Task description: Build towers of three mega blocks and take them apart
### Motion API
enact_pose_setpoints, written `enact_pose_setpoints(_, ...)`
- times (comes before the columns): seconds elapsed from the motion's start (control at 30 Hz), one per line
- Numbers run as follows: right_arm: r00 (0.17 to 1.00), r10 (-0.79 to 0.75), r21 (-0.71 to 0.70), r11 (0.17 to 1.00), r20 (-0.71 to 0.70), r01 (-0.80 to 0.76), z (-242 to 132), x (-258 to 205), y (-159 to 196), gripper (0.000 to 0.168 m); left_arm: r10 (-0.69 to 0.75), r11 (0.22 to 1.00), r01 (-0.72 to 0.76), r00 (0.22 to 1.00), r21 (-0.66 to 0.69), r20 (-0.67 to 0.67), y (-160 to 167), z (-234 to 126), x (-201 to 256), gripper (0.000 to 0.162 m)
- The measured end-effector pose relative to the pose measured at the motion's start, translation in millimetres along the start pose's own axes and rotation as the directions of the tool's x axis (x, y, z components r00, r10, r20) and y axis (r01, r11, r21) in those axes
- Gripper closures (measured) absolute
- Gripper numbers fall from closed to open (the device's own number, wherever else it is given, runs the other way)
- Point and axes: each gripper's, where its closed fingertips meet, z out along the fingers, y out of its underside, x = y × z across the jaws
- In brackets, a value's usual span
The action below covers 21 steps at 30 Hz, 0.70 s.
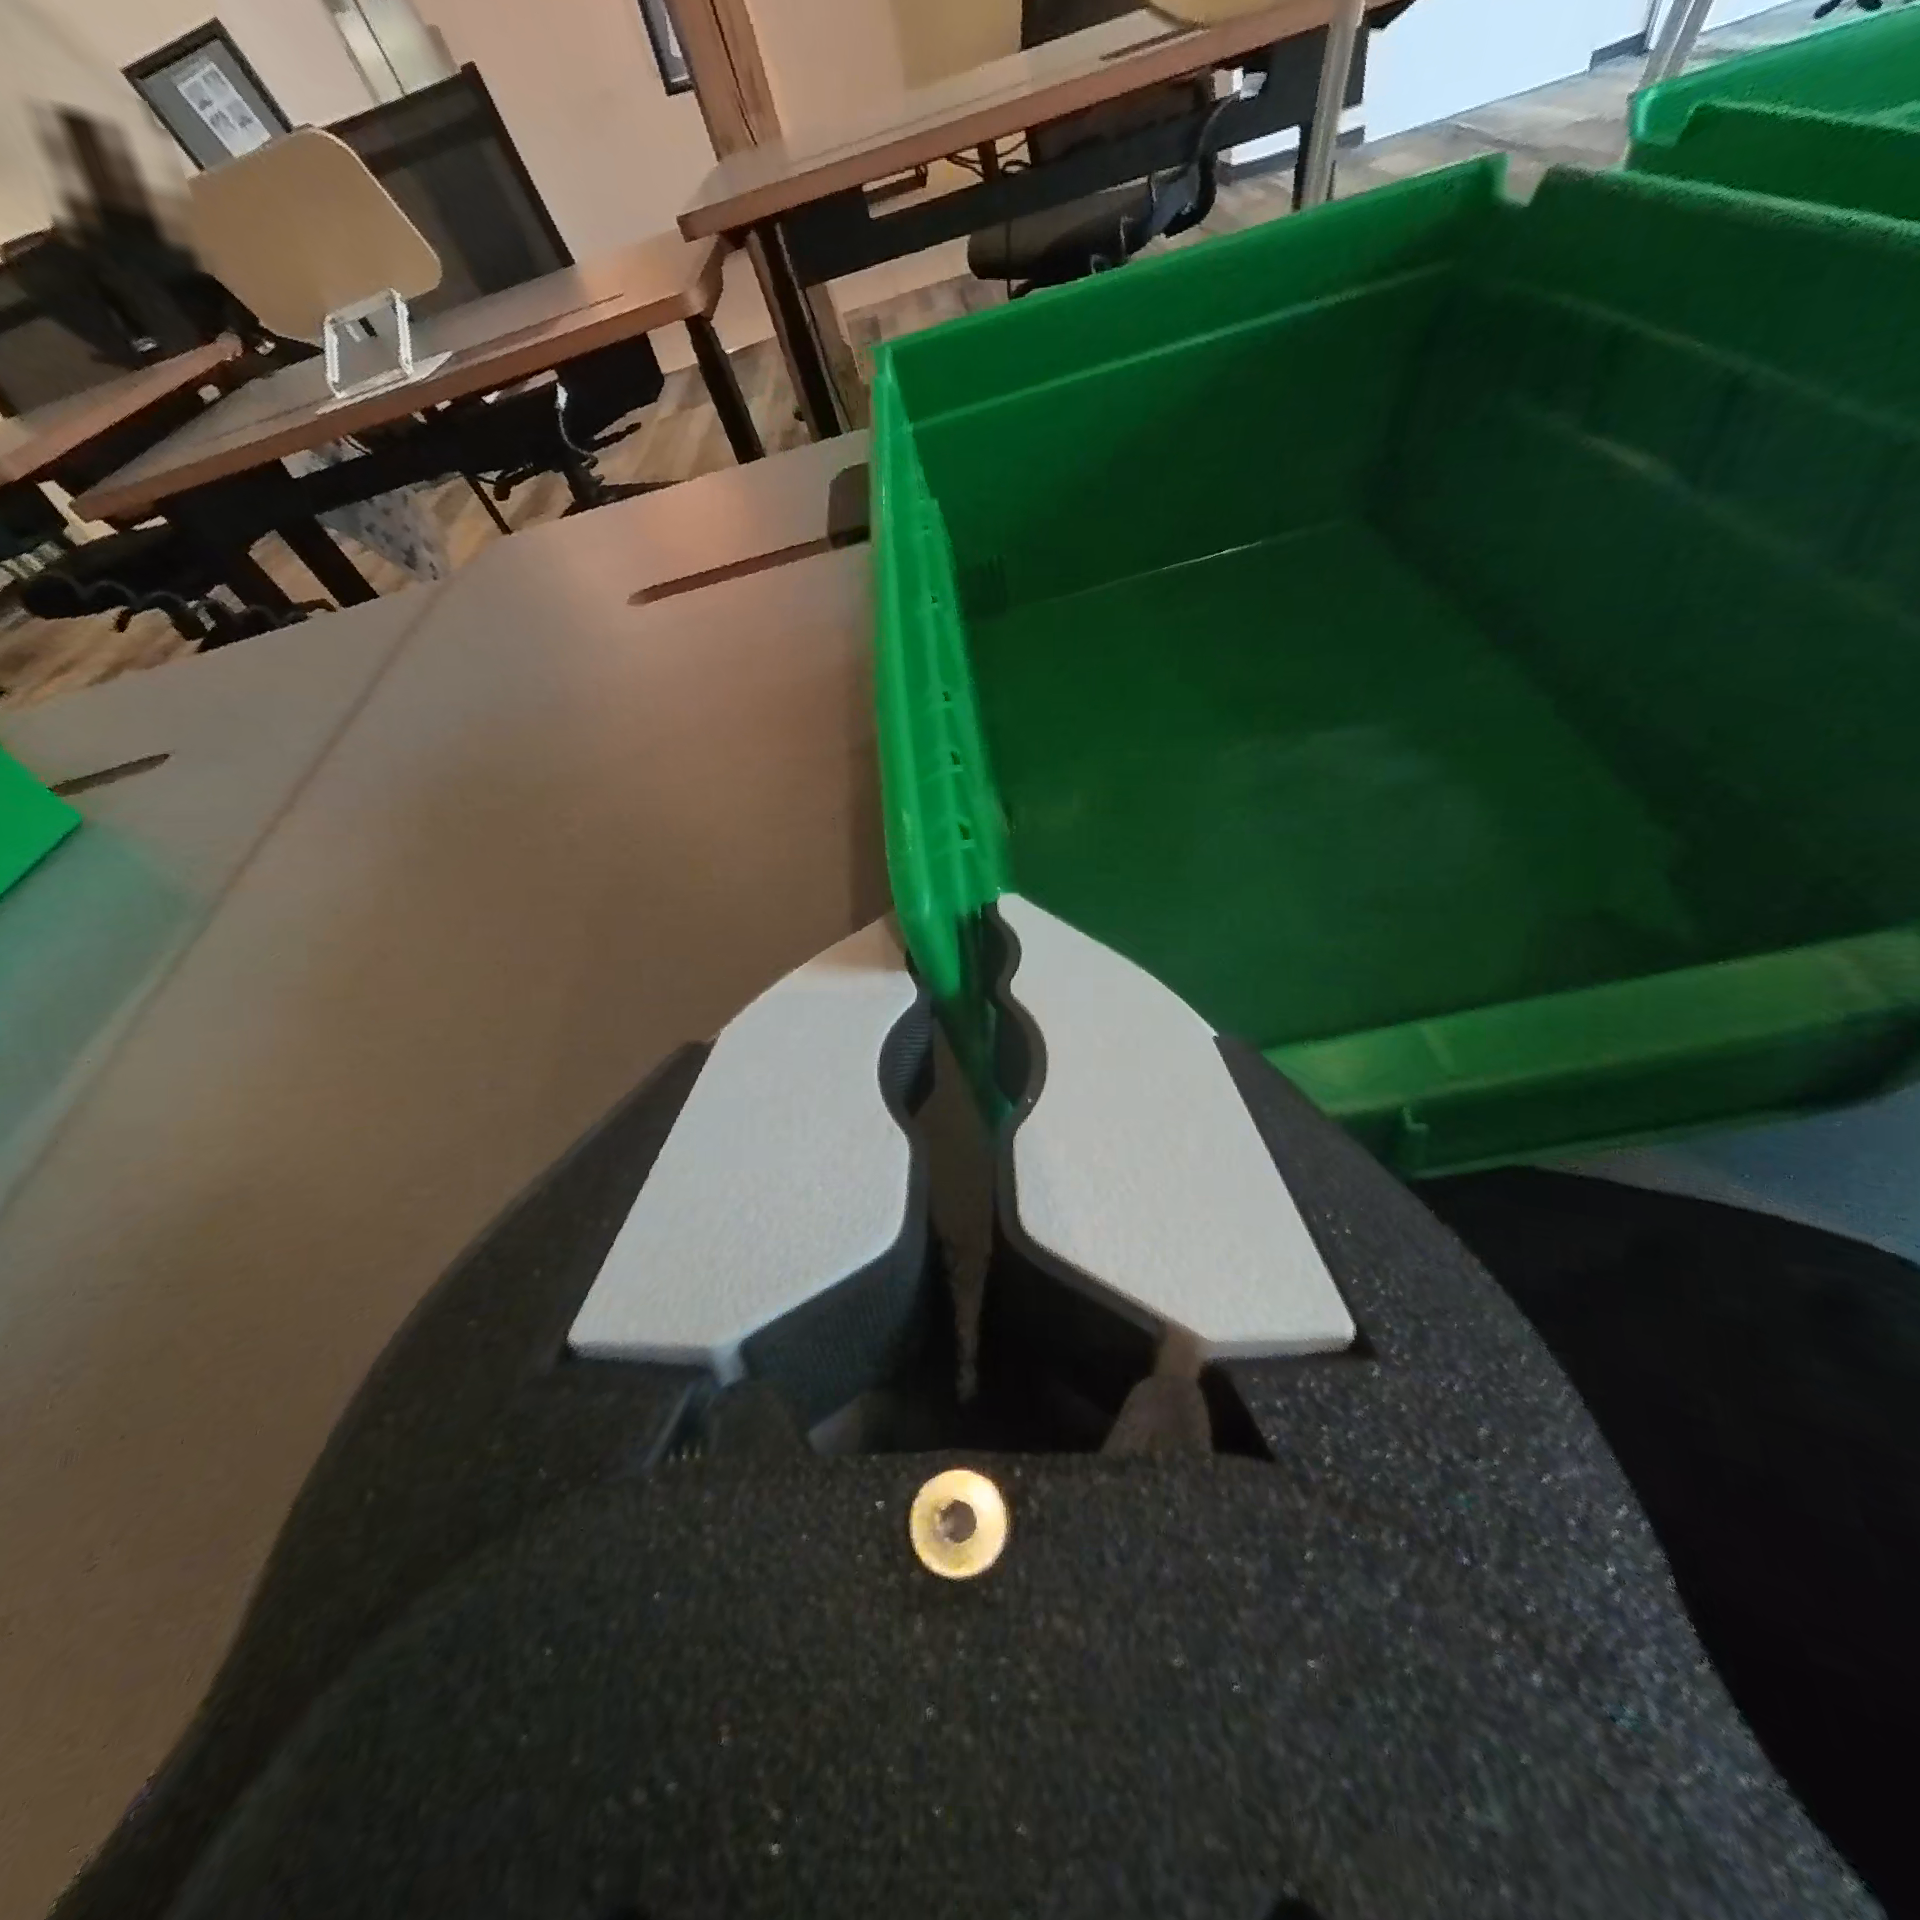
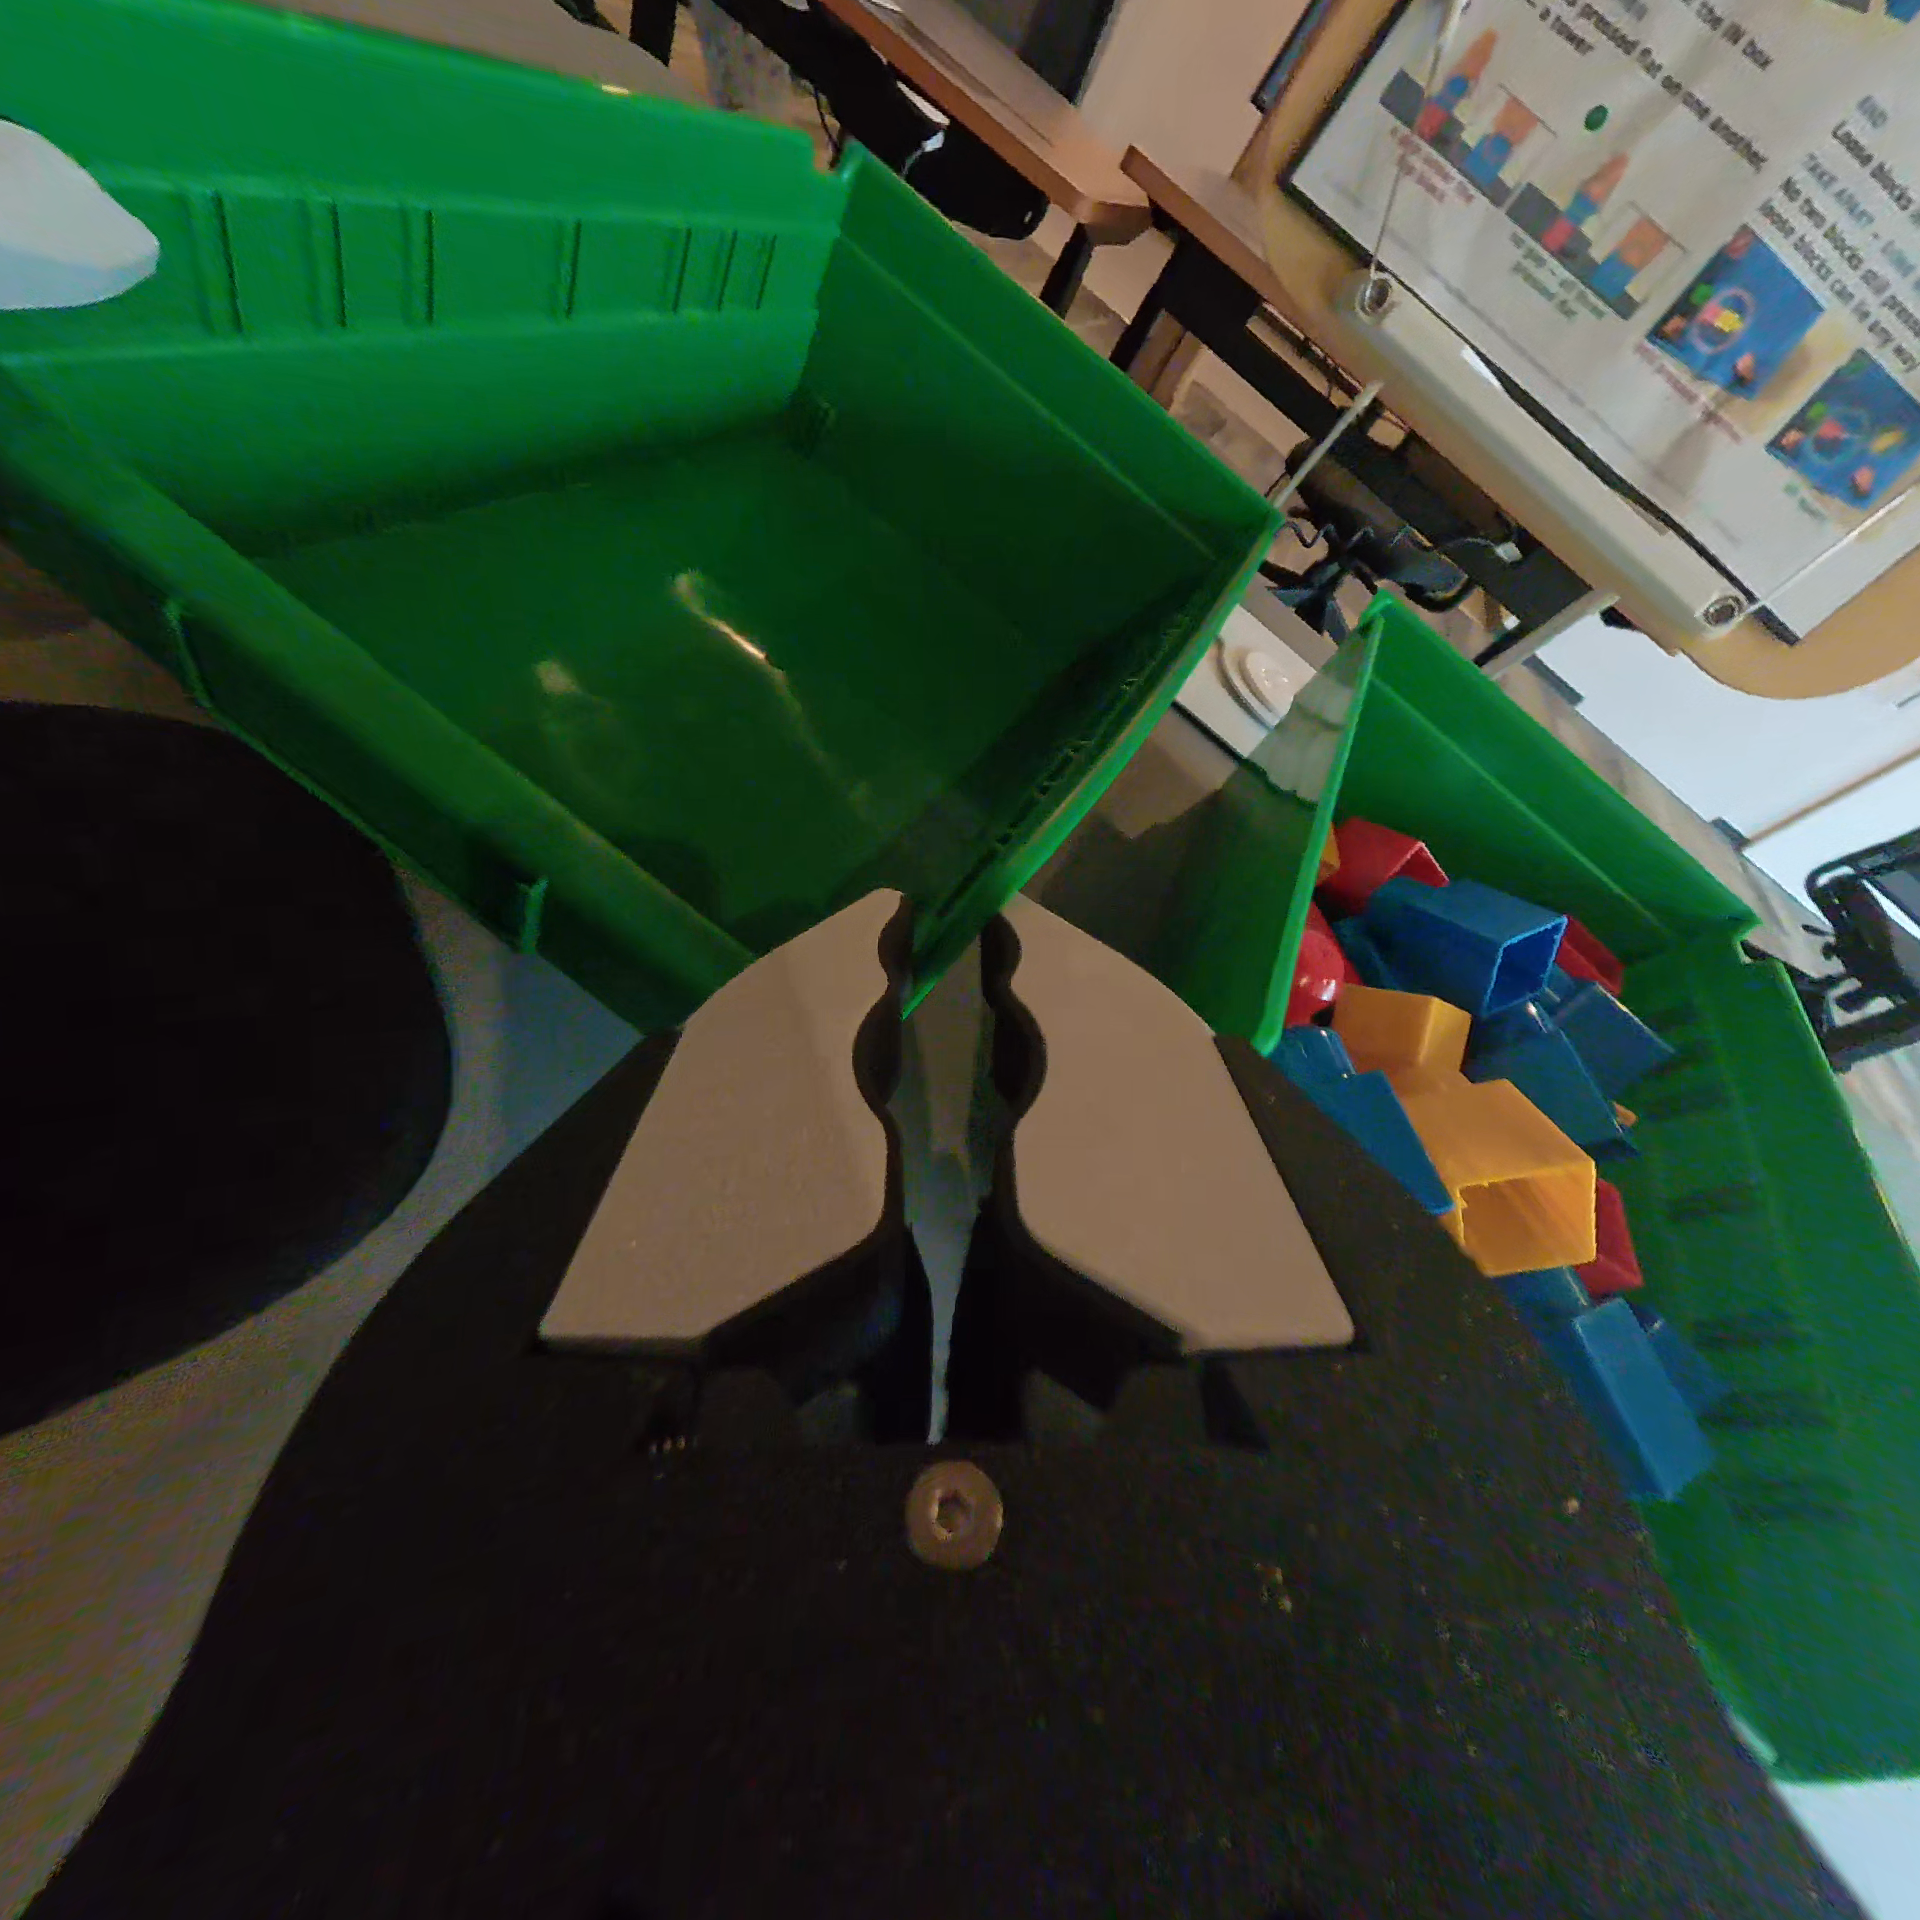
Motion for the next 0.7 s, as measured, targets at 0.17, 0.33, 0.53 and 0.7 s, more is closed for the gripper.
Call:
enact_pose_setpoints(0.17,1.0,0.029,-0.001,1.0,-0.002,-0.029,3,4,5,0.157,-0.001,1.0,0.001,1.0,-0.009,0.003,-1,7,5,0.157)
enact_pose_setpoints(0.33,0.999,0.044,0.015,0.999,0.005,-0.044,6,4,5,0.156,-0.015,1.0,0.015,1.0,0.003,0.004,-1,10,4,0.156)
enact_pose_setpoints(0.53,0.998,0.066,0.029,0.997,0.004,-0.067,10,6,5,0.152,0.013,0.999,-0.012,1.0,0.033,-0.009,-4,13,8,0.149)
enact_pose_setpoints(0.7,0.997,0.078,0.044,0.996,0.024,-0.079,11,3,4,0.145,0.021,0.999,-0.019,0.999,0.04,-0.036,-4,15,12,0.134)
